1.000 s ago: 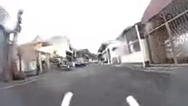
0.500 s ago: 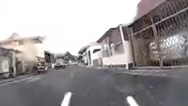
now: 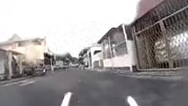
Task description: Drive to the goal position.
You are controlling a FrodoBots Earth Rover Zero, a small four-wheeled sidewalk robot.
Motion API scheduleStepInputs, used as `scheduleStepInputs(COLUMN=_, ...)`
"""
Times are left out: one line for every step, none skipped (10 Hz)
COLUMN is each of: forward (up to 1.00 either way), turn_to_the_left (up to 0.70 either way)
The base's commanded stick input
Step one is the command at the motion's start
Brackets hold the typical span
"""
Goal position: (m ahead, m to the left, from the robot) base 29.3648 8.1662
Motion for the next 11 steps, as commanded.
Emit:
scheduleStepInputs(forward=1.0, turn_to_the_left=0.02)
scheduleStepInputs(forward=1.0, turn_to_the_left=0.04)
scheduleStepInputs(forward=1.0, turn_to_the_left=0.08)
scheduleStepInputs(forward=1.0, turn_to_the_left=0.14)
scheduleStepInputs(forward=1.0, turn_to_the_left=0.14)
scheduleStepInputs(forward=1.0, turn_to_the_left=0.11)
scheduleStepInputs(forward=1.0, turn_to_the_left=0.04)
scheduleStepInputs(forward=1.0, turn_to_the_left=0.0)
scheduleStepInputs(forward=1.0, turn_to_the_left=0.0)
scheduleStepInputs(forward=1.0, turn_to_the_left=0.0)
scheduleStepInputs(forward=1.0, turn_to_the_left=0.0)
